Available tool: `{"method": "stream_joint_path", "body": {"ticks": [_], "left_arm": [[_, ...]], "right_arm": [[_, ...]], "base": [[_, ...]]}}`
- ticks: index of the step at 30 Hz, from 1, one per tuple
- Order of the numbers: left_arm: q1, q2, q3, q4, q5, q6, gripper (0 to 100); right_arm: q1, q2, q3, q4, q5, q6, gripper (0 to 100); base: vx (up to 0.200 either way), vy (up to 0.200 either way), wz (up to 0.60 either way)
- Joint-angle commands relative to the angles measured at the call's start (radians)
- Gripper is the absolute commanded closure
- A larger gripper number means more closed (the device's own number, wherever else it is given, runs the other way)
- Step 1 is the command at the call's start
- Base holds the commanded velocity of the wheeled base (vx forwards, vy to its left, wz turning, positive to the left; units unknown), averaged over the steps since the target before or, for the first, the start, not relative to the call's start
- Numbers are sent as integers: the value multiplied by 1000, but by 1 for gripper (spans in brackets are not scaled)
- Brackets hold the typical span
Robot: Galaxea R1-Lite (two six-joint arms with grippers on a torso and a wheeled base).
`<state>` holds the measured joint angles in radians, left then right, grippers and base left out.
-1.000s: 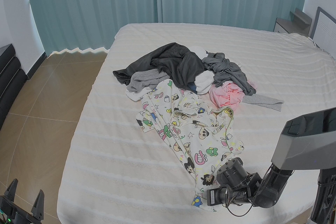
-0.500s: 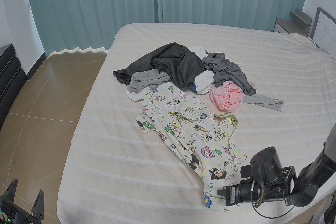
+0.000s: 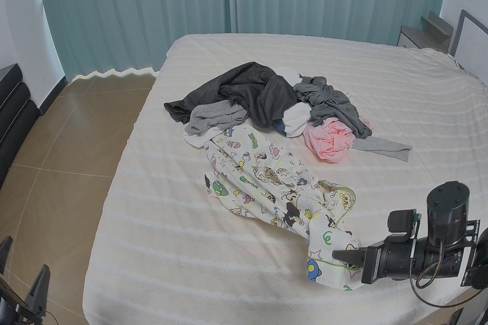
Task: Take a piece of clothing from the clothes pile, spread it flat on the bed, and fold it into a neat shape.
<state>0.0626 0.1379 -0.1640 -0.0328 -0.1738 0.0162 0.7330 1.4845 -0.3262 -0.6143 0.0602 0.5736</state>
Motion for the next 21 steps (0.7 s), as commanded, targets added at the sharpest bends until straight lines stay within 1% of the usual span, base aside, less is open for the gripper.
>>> {"method": "stream_joint_path", "body": {"ticks": [1,3,4,5,11,15,16,17,18,19,20,21], "left_arm": [[-139,325,-207,33,-243,126,0],[-168,402,-206,53,-254,182,0],[-187,491,-204,73,-250,234,0],[-193,539,-204,82,-248,260,0],[-211,862,-204,85,-248,381,0],[-239,1072,-198,68,-243,548,0],[-239,1088,-198,67,-243,562,0],[-245,1166,-203,48,-237,628,0],[-256,1212,-206,28,-234,648,0],[-276,1263,-207,-6,-234,643,0],[-276,1263,-207,-6,-234,643,0],[-290,1347,-200,-114,-233,619,0]], "right_arm": [[3,-191,-202,185,53,-12,100],[3,-193,-229,206,59,-14,100],[3,-193,-251,212,63,-14,100],[5,-191,-264,215,66,-15,100],[5,-190,-343,238,67,-34,100],[55,-190,-364,257,69,-37,100],[59,-190,-364,257,69,-37,100],[74,-187,-369,257,69,-37,100],[83,-187,-370,257,70,-38,100],[95,-187,-378,258,70,-38,100],[95,-187,-378,258,70,-38,100],[106,-182,-395,260,72,-38,100]], "base": [[0,0,0],[0,0,0],[0,0,0],[0,0,0],[0,0,0],[0,0,0],[0,0,0],[0,0,0],[0,0,0],[0,0,0],[0,0,0],[0,0,0]]}}
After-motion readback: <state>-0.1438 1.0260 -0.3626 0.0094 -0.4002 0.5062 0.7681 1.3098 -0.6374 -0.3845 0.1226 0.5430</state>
